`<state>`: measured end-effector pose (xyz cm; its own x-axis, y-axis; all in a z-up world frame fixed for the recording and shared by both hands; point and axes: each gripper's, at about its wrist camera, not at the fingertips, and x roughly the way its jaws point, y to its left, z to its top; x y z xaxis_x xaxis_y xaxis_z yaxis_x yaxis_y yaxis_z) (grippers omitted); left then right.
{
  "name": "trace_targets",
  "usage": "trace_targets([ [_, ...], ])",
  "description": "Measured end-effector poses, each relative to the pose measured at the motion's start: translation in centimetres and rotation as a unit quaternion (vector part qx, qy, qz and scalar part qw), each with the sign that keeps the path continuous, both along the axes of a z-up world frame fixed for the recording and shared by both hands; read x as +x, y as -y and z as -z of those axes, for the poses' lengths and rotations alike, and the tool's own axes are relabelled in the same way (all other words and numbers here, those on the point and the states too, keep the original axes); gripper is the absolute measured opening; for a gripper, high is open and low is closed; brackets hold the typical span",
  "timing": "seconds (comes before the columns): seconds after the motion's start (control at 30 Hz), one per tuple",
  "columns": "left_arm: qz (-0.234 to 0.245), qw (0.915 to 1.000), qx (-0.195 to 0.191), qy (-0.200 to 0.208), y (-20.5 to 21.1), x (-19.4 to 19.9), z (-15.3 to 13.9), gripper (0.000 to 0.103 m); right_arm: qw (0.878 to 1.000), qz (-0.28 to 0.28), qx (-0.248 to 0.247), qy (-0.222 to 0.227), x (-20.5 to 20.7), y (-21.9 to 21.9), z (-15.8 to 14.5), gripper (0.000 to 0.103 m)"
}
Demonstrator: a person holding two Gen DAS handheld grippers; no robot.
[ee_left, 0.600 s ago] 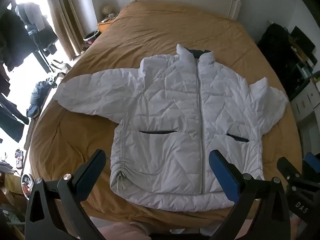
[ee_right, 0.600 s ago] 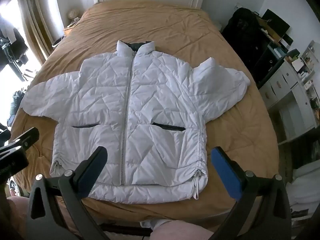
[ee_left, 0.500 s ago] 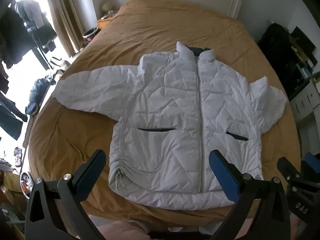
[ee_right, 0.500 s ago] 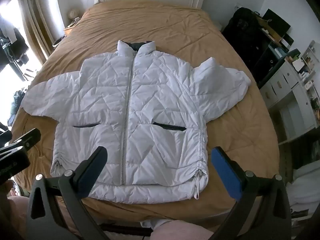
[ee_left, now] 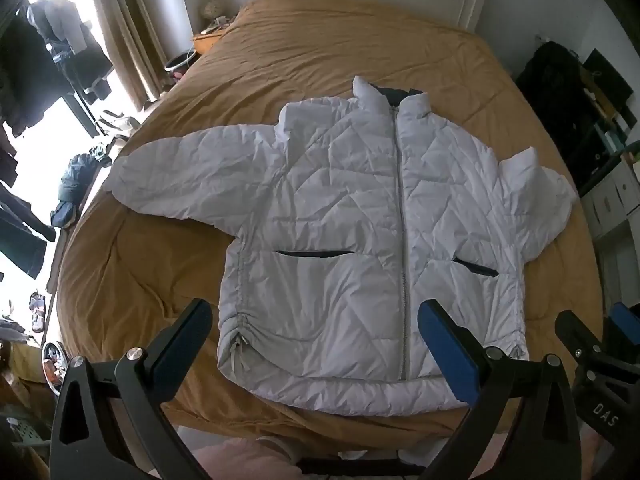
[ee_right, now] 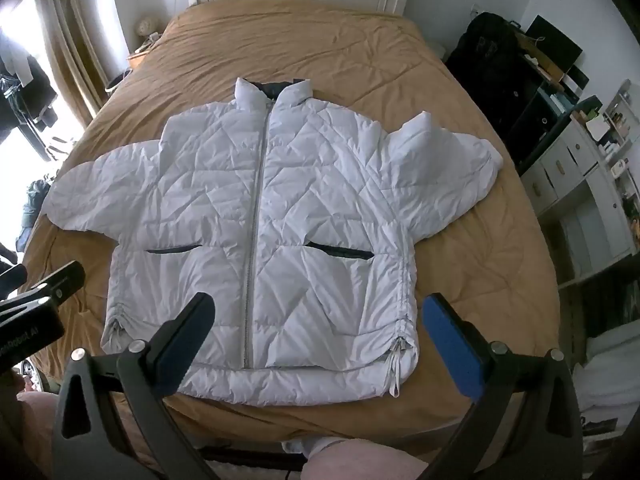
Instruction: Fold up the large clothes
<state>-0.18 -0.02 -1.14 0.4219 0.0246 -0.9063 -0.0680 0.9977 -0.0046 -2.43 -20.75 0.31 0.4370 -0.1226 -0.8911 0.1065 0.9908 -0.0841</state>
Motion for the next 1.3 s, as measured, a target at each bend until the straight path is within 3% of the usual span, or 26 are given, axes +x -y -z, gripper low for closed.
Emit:
trace_targets([
  [1.3, 0.004, 1.0, 0.004, -0.004, 0.08, 0.22, -0.24, 0.102, 1.0, -0.001, 0.003, -0.007, -0.29, -0.69, 0.66, 0.103],
])
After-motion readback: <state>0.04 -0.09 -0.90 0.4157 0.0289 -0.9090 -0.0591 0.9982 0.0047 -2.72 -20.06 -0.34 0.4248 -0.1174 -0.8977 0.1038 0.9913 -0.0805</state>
